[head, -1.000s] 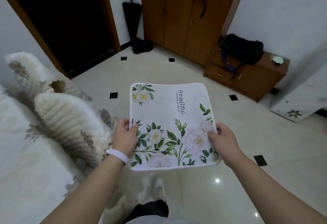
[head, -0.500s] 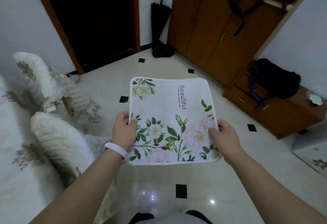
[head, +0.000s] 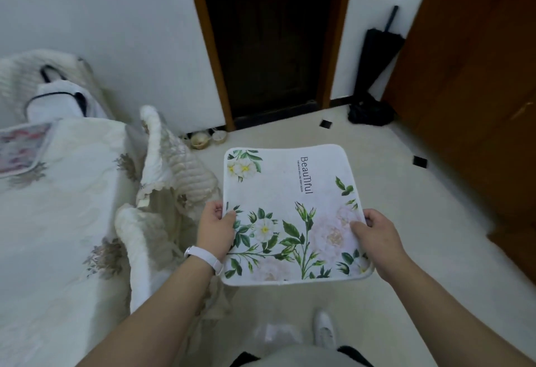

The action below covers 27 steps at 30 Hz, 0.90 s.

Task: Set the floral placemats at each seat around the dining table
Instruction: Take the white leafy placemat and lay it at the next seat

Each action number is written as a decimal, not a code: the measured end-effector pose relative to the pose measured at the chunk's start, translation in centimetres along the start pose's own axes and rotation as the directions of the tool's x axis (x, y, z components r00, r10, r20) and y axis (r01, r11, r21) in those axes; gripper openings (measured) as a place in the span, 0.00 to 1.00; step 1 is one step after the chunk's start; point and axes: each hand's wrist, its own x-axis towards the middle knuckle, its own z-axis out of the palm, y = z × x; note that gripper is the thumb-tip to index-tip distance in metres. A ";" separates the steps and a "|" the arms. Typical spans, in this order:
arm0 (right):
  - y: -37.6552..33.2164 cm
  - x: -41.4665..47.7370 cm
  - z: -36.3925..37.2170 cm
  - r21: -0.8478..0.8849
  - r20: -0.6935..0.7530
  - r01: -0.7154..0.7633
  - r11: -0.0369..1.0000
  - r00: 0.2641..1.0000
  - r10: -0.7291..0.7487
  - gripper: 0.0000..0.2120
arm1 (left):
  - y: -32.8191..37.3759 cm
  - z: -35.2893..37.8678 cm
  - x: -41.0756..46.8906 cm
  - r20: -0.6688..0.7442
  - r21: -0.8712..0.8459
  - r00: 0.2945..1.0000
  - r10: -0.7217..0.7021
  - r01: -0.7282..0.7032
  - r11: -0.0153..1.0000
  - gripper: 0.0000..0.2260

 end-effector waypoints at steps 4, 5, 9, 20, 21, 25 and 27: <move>-4.5 6.0 0.9 -0.049 0.156 0.121 0.991 0.981 -0.112 0.03 | 1.7 0.2 1.9 -0.171 -0.023 0.985 -0.010 0.006 1.000 0.03; -5.6 7.3 1.4 -0.057 0.182 0.146 0.988 0.974 -0.133 0.03 | 2.0 0.0 2.3 -0.212 -0.022 0.977 -0.013 0.008 1.000 0.03; -10.0 10.0 5.4 -0.060 0.330 0.204 0.977 0.928 -0.173 0.03 | 2.8 -2.3 3.3 -0.345 -0.068 0.937 -0.046 0.024 0.997 0.03; -22.4 15.6 24.2 -0.051 0.623 0.329 0.943 0.748 -0.228 0.05 | 3.1 -15.2 14.0 -0.607 -0.146 0.788 -0.101 0.015 0.989 0.04; -23.8 16.0 26.3 -0.045 0.638 0.339 0.940 0.733 -0.234 0.05 | 2.9 -16.6 15.6 -0.628 -0.148 0.771 -0.102 0.011 0.989 0.04; -29.1 17.5 34.4 -0.066 0.687 0.393 0.917 0.684 -0.244 0.06 | 2.5 -20.8 21.4 -0.674 -0.169 0.725 -0.141 0.034 0.985 0.04; -31.0 18.0 38.0 -0.099 0.713 0.425 0.900 0.661 -0.234 0.06 | 2.0 -22.3 23.8 -0.690 -0.200 0.699 -0.186 0.062 0.978 0.04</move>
